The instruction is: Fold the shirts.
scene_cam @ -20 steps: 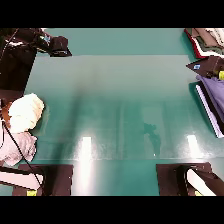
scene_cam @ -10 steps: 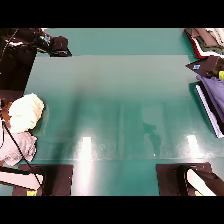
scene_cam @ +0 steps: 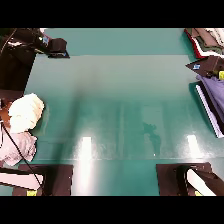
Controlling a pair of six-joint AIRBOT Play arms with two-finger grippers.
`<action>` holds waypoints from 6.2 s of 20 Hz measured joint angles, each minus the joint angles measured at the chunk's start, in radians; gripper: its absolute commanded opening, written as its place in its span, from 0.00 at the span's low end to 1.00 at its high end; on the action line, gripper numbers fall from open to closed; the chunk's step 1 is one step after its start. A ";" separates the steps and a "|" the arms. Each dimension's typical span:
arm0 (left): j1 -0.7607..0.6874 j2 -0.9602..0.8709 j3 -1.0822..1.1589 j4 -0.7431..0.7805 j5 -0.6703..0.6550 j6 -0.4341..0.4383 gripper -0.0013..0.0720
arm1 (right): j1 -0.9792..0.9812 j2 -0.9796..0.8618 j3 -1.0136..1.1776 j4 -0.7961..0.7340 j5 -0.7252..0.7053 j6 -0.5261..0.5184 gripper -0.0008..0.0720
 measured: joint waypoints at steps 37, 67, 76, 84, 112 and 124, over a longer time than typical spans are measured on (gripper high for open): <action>0.001 0.415 -0.891 0.874 0.268 -0.328 0.05 | 0.000 -0.002 0.011 0.000 0.035 0.000 0.04; -0.084 0.161 -0.457 -0.228 0.014 0.179 0.77 | 0.000 -0.002 0.337 0.001 -0.026 0.000 0.04; -0.057 0.250 -1.047 -0.234 0.280 0.268 0.77 | 0.000 -0.002 0.337 -0.002 -0.024 0.000 0.04; -0.114 0.252 -1.193 -0.366 0.521 0.343 0.05 | 0.000 -0.002 0.337 -0.002 -0.023 0.001 0.04; -0.129 0.600 -0.389 0.026 0.087 0.071 0.05 | 0.631 -0.494 -0.207 0.011 -0.202 -0.096 0.64; -0.129 0.601 -0.386 0.037 -0.029 0.016 0.05 | 0.848 -0.744 0.113 -0.025 -0.407 -0.114 0.63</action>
